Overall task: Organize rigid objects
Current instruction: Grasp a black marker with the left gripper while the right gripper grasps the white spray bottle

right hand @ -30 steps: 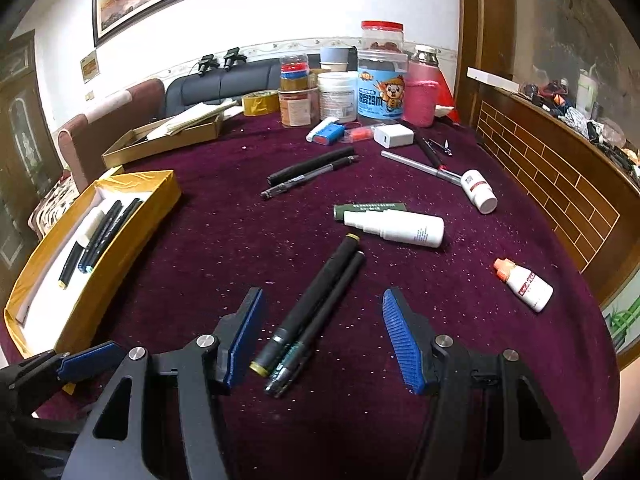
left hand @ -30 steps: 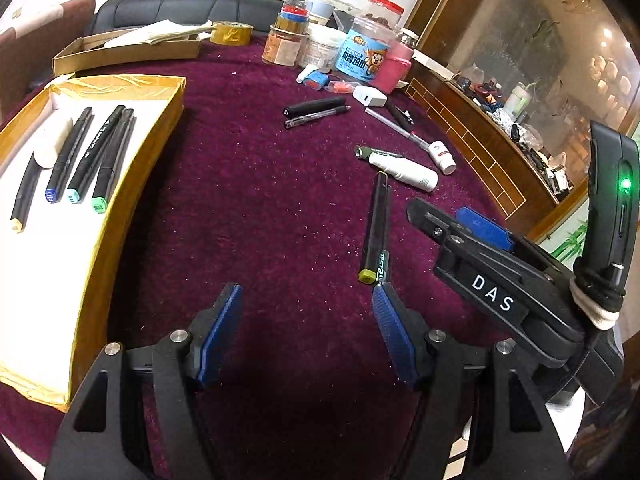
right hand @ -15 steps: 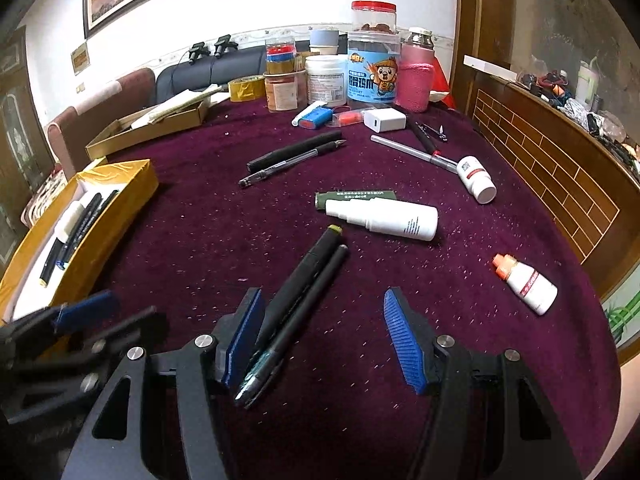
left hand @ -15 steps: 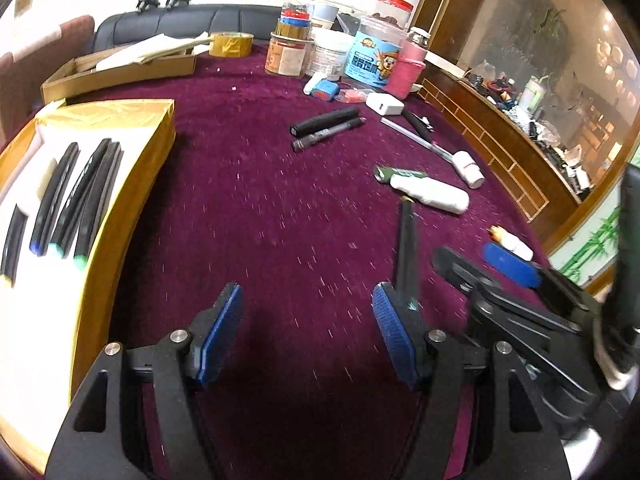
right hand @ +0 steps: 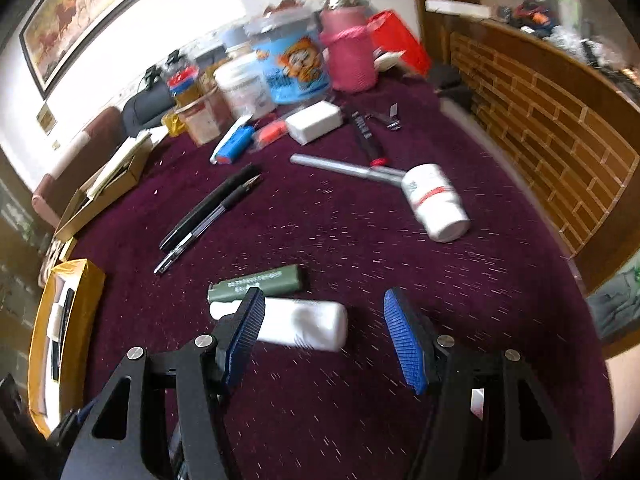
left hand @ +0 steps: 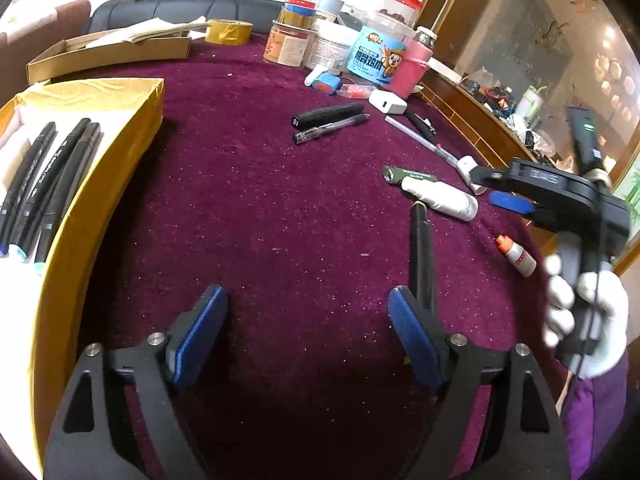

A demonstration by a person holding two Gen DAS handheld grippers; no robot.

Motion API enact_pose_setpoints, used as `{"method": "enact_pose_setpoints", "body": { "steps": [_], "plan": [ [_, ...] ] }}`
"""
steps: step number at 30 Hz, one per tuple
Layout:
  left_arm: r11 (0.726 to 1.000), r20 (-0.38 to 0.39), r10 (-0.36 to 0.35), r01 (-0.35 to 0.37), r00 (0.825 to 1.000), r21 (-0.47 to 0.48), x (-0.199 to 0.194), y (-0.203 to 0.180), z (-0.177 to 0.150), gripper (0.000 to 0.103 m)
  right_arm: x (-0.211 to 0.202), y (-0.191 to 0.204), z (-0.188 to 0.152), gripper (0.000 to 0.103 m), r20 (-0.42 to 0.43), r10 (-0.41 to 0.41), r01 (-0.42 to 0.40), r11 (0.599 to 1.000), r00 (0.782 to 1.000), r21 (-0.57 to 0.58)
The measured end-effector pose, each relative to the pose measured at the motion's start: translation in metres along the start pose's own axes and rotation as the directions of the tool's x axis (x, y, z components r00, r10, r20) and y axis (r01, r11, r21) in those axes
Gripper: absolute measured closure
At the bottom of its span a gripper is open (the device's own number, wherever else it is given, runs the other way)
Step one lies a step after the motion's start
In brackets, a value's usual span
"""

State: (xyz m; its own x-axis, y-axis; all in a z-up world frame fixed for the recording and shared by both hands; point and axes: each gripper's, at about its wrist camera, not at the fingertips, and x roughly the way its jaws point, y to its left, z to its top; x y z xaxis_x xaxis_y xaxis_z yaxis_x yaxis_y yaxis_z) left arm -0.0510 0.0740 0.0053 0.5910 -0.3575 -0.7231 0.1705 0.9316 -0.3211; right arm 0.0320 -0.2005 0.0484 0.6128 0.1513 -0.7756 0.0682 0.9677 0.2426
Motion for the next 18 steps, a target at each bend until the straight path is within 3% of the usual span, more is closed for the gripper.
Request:
{"method": "enact_pose_setpoints", "body": {
  "steps": [5, 9, 18],
  "plan": [
    [1.0, 0.004, -0.021, 0.021, 1.0, -0.013, -0.002, 0.003, 0.0, 0.02, 0.025, 0.019, -0.005, 0.046, -0.049, 0.021, -0.023, 0.999, 0.999, -0.046],
    [0.998, 0.012, -0.048, 0.048, 0.999, -0.034, -0.004, 0.007, 0.0, 0.019, 0.014, 0.032, -0.022, 0.046, -0.042, 0.0, -0.005, 0.993, 0.999, -0.118],
    [0.995, 0.023, -0.083, 0.084, 0.996, -0.062, -0.006, 0.012, 0.0, 0.019, -0.018, 0.04, -0.071, 0.044, -0.136, 0.065, -0.094, 0.971, 0.989, -0.219]
  ]
}}
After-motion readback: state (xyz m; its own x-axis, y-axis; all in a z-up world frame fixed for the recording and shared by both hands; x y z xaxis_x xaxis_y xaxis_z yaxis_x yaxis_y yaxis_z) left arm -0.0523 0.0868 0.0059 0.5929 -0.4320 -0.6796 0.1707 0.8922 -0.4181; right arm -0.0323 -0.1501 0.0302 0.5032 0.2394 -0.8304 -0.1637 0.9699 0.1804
